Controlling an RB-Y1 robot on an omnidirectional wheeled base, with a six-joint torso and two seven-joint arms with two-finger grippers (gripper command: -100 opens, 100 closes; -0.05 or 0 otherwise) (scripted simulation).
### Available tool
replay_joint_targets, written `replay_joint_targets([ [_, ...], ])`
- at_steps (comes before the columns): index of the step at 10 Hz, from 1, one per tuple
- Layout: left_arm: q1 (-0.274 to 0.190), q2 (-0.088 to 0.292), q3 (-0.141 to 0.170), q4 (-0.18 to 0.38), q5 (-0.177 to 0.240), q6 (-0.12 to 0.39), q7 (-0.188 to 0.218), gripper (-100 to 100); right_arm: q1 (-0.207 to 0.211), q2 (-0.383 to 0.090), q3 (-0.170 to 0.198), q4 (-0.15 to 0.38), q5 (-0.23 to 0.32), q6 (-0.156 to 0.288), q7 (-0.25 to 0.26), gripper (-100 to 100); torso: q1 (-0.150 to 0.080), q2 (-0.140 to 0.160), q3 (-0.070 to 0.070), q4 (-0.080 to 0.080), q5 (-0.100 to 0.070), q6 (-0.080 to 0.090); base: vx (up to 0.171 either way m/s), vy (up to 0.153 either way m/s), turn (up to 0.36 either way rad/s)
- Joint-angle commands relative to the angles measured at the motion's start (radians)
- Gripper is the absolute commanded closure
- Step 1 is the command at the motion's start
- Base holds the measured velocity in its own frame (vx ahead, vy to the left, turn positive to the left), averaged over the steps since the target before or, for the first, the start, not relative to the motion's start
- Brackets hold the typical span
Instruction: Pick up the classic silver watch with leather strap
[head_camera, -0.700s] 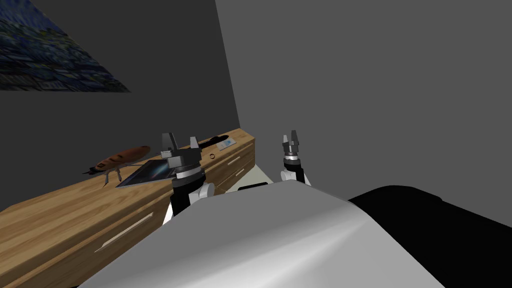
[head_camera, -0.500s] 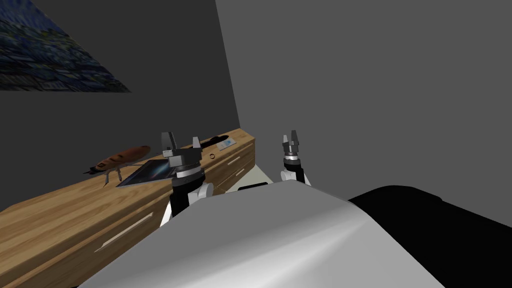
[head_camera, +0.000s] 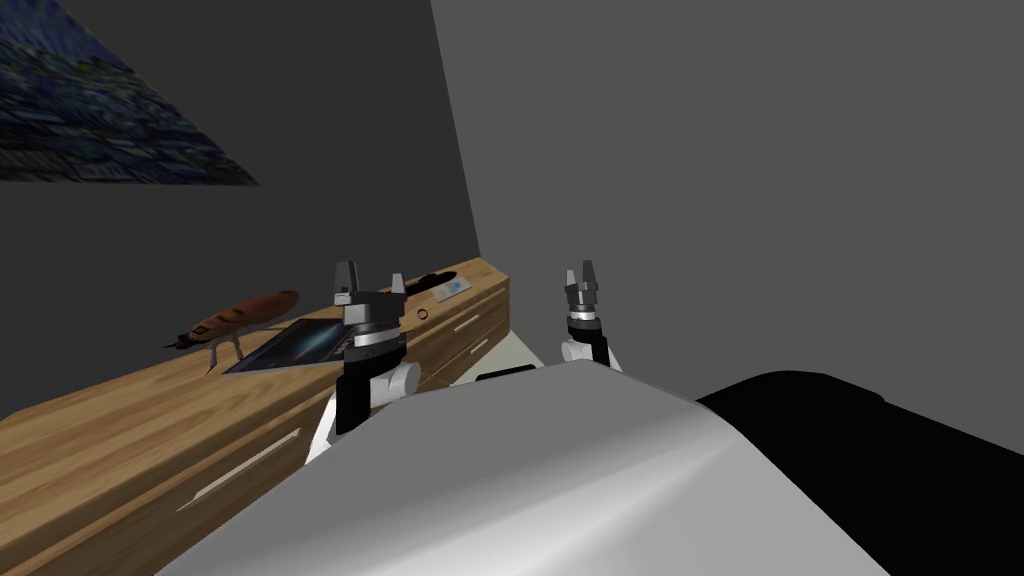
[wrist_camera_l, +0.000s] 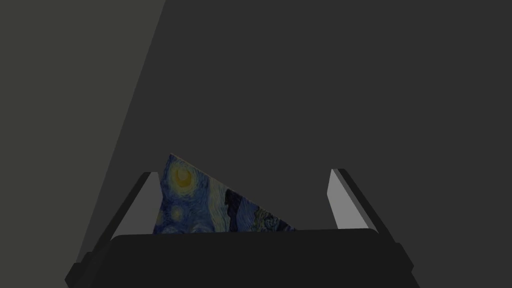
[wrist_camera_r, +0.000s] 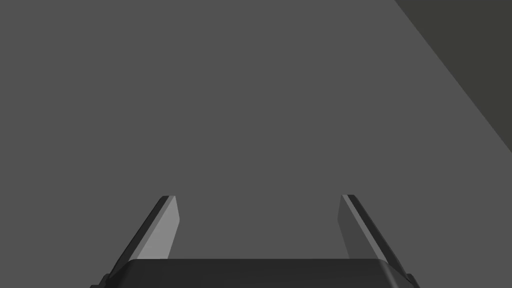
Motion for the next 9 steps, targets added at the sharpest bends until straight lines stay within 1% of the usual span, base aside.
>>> replay_joint_targets([
  [1,-0.026,0.018,0.014,0.021,0.029,0.041,0.030,-100,0.000,0.000,0.000,0.000,0.000,0.000,0.000,0,0.000,0.000,0.000,0.000,0.000,0.000,0.036,-0.037,0.025],
  [4,-0.085,0.042,0.051,0.067,0.095,0.123,0.091,-100,0.000,0.000,0.000,0.000,0.000,0.000,0.000,0,0.000,-0.001,0.000,0.000,0.000,0.000,0.046,-0.039,0.034],
  [5,-0.085,0.042,0.051,0.067,0.095,0.130,0.091,-100,0.000,0.000,0.000,0.000,0.000,0.000,0.000,0,-0.001,-0.001,-0.001,0.000,0.000,0.000,0.038,-0.035,0.017],
  [9,-0.172,0.053,0.104,0.144,0.198,0.253,0.178,-100,0.000,0.000,0.000,0.000,0.000,0.000,0.000,0,0.000,-0.001,-0.001,0.000,0.000,0.000,0.047,-0.037,0.070],
])
